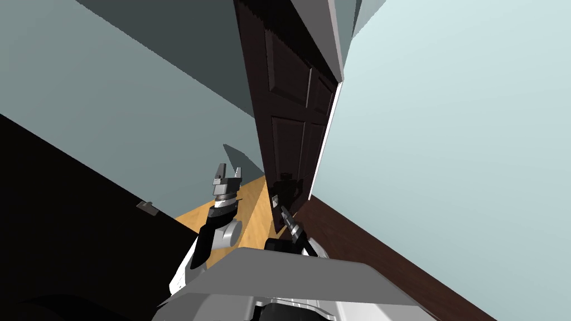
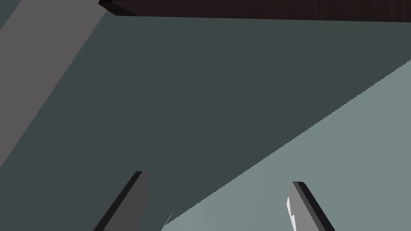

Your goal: Push the door open

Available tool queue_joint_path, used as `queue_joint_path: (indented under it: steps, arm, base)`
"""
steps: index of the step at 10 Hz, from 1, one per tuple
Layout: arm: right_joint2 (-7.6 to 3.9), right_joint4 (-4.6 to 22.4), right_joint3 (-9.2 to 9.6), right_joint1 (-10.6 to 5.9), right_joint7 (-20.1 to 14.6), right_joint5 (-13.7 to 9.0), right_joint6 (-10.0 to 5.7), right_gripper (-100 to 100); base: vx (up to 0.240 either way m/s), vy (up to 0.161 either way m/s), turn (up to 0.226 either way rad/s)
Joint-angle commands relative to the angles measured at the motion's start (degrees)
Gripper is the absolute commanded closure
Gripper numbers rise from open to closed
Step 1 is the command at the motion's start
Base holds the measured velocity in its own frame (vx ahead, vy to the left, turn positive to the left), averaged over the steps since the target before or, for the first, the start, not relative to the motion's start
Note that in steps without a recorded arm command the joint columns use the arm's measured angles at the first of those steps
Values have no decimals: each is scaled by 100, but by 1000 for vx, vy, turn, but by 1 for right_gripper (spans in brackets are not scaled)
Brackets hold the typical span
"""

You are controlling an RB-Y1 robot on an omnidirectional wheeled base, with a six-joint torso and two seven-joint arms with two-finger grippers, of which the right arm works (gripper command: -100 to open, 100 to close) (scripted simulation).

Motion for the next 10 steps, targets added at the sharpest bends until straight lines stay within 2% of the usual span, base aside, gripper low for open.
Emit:
queue_joint_path:
  steps: [1, 5, 6, 7, 10]
  arm:
    - [25, 41, -31, -19, 12, -1, -10, -100]
    - [110, 122, -100, -49, 42, -3, -24, -100]
    - [97, 118, -89, -48, 36, -3, -27, -100]
    - [97, 118, -89, -48, 36, -3, -27, 100]
    - [97, 118, -89, -48, 36, -3, -27, 100]
  base:
    - [183, 127, 34]
    - [156, 143, 30]
    - [64, 57, 7]
    - [-9, -5, -11]
    - [-23, -21, 1]
